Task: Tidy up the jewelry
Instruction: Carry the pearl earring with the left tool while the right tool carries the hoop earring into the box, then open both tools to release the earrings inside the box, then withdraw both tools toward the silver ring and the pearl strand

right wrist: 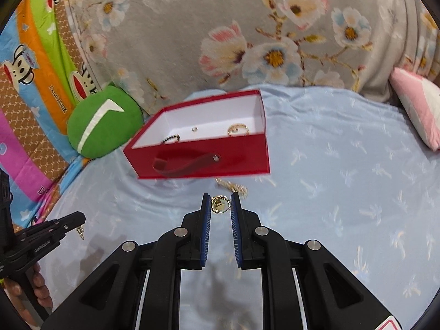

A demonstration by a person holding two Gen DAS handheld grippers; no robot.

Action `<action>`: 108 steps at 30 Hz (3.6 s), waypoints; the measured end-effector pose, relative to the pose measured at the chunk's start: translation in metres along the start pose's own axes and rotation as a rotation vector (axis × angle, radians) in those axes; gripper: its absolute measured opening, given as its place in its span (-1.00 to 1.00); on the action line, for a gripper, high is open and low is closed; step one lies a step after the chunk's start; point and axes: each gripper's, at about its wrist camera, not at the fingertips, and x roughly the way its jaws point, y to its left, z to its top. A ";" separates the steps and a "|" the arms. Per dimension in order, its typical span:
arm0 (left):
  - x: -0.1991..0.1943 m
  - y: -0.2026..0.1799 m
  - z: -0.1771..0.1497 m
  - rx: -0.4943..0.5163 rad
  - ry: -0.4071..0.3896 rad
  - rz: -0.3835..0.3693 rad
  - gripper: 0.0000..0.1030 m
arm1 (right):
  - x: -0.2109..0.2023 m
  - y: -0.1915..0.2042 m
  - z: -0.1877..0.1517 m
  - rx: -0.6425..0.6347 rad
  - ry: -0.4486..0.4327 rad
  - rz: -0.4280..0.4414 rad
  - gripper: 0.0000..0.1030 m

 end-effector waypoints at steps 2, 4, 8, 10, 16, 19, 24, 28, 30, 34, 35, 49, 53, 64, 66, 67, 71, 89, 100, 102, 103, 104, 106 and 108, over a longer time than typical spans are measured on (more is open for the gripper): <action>-0.005 0.000 0.016 0.013 -0.034 0.004 -0.95 | -0.001 0.006 0.017 -0.015 -0.029 0.017 -0.74; -0.009 0.000 0.035 0.024 -0.073 0.010 -0.95 | -0.002 0.011 0.035 -0.035 -0.062 0.025 -0.74; -0.013 0.001 0.078 0.037 -0.145 0.007 -0.95 | 0.003 0.022 0.072 -0.066 -0.113 0.039 -0.74; -0.013 0.000 0.099 0.052 -0.177 0.018 -0.95 | 0.008 0.027 0.088 -0.085 -0.132 0.037 -0.74; 0.001 -0.006 0.157 0.083 -0.255 0.044 -0.95 | 0.028 0.042 0.132 -0.126 -0.182 0.036 -0.74; 0.017 -0.006 0.179 0.088 -0.271 0.058 -0.95 | 0.049 0.042 0.150 -0.122 -0.178 0.043 -0.74; 0.059 -0.003 0.207 0.085 -0.251 0.083 -0.95 | 0.098 0.039 0.169 -0.095 -0.130 0.064 -0.74; 0.096 0.002 0.219 0.083 -0.210 0.098 -0.95 | 0.138 0.035 0.174 -0.076 -0.079 0.074 -0.74; 0.115 0.003 0.224 0.087 -0.188 0.107 -0.95 | 0.154 0.033 0.175 -0.075 -0.060 0.066 -0.74; 0.146 0.004 0.229 0.094 -0.153 0.133 -0.95 | 0.186 0.026 0.179 -0.060 -0.016 0.068 -0.74; 0.153 0.003 0.231 0.096 -0.145 0.134 -0.95 | 0.193 0.025 0.180 -0.059 -0.009 0.067 -0.74; 0.245 -0.008 0.258 0.122 -0.042 0.163 -0.94 | 0.286 0.019 0.200 -0.077 0.127 0.058 -0.73; 0.264 -0.003 0.260 0.080 -0.002 0.154 -0.91 | 0.294 0.017 0.198 -0.084 0.122 0.042 -0.71; 0.270 0.005 0.254 0.049 -0.009 0.190 -0.19 | 0.296 0.015 0.194 -0.075 0.119 0.046 -0.64; 0.268 0.005 0.254 0.052 -0.012 0.196 -0.19 | 0.295 0.015 0.194 -0.075 0.116 0.046 -0.64; 0.267 0.004 0.253 0.056 -0.012 0.196 -0.19 | 0.293 0.016 0.194 -0.075 0.115 0.047 -0.64; 0.260 0.002 0.251 0.067 -0.016 0.201 -0.19 | 0.286 0.016 0.193 -0.076 0.109 0.046 -0.64; 0.174 -0.005 0.209 0.094 -0.033 0.199 -0.14 | 0.179 0.009 0.157 -0.114 0.034 0.022 -0.61; 0.114 -0.017 0.126 0.117 0.032 0.143 0.25 | 0.104 -0.017 0.075 -0.135 0.062 -0.062 -0.38; 0.111 -0.020 0.106 0.104 0.063 0.122 0.26 | 0.102 -0.021 0.058 -0.136 0.088 -0.067 -0.36; 0.109 -0.020 0.096 0.098 0.076 0.113 0.28 | 0.102 -0.023 0.051 -0.130 0.099 -0.067 -0.35; 0.109 -0.021 0.087 0.091 0.091 0.102 0.28 | 0.103 -0.026 0.043 -0.120 0.114 -0.061 -0.31; 0.111 -0.023 0.069 0.073 0.121 0.082 0.28 | 0.107 -0.030 0.029 -0.096 0.138 -0.051 -0.28; 0.113 -0.026 0.051 0.057 0.150 0.068 0.28 | 0.114 -0.033 0.018 -0.080 0.160 -0.040 -0.26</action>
